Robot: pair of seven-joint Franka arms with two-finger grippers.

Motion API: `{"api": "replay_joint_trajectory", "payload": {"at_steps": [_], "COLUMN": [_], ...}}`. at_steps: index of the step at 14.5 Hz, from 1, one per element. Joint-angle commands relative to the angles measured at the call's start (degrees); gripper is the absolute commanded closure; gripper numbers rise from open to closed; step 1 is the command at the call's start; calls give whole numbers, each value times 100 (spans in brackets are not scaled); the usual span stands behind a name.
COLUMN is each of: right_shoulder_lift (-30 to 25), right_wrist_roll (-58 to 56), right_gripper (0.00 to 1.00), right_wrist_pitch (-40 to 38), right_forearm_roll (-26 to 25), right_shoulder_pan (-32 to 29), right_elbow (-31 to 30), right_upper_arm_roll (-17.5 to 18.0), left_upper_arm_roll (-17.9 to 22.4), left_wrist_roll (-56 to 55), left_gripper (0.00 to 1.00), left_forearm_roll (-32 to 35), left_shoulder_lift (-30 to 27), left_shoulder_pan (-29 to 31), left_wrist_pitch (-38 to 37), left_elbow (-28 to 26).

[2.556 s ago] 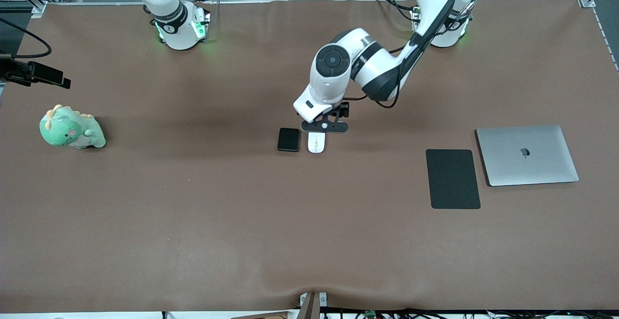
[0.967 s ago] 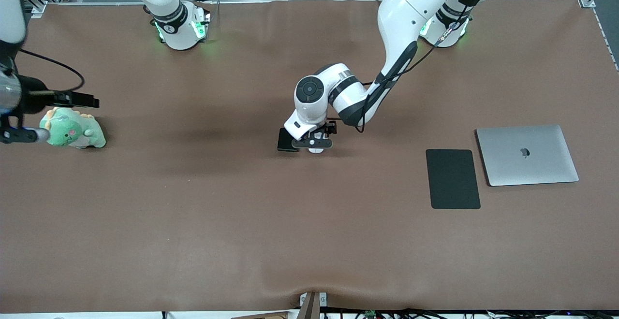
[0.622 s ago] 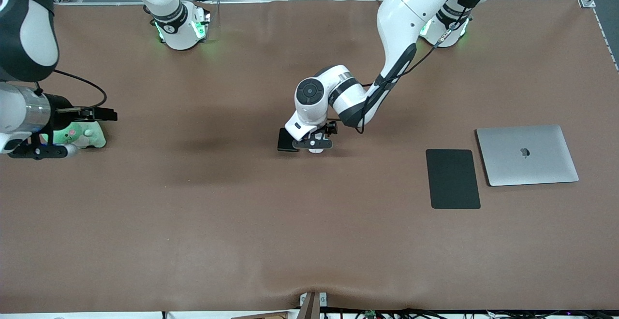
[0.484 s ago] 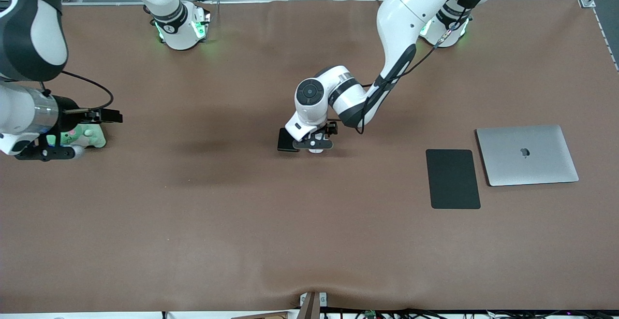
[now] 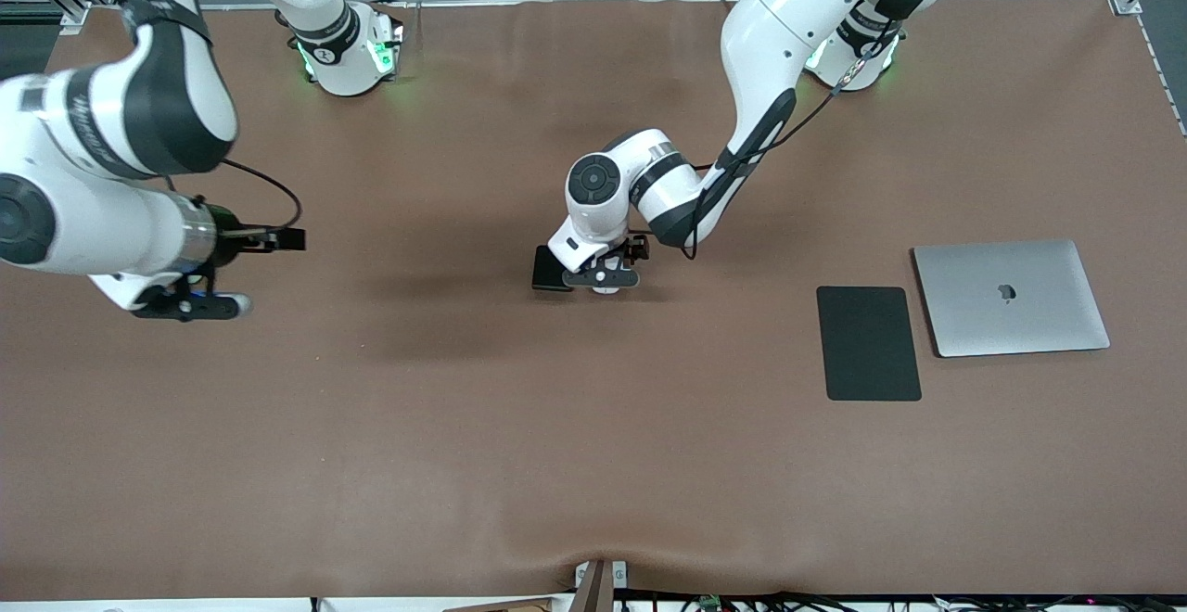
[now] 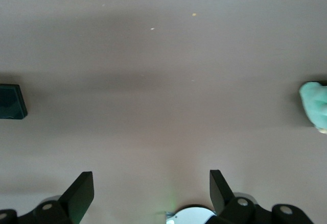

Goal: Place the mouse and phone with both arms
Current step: 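Grasp the white mouse with the left gripper while the right gripper reaches out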

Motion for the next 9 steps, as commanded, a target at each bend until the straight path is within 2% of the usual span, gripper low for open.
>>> {"api": "replay_joint_trajectory", "payload": {"at_steps": [1,2,9], "right_shoulder_lift": [-8,-8,-17], "right_wrist_roll": [63,63,520], "right_gripper": [0,0,0], "right_wrist_pitch": [127,249,1154], "right_forearm_roll": [154,154,277], "right_shoulder_pan": [17,70,421], "right_elbow": [-134,-239,-951], "right_upper_arm_roll": [-33,-33,-33], "left_upper_arm_roll": [40,40,40], "left_wrist_roll": [-209,-209,-201], "left_gripper": [52,98,100], "left_forearm_roll": [136,118,135], "left_shoulder_lift": [73,64,-67], "left_shoulder_pan": [-60,-43,27], "left_wrist_pitch": [106,106,98], "left_elbow": [105,105,105]}}
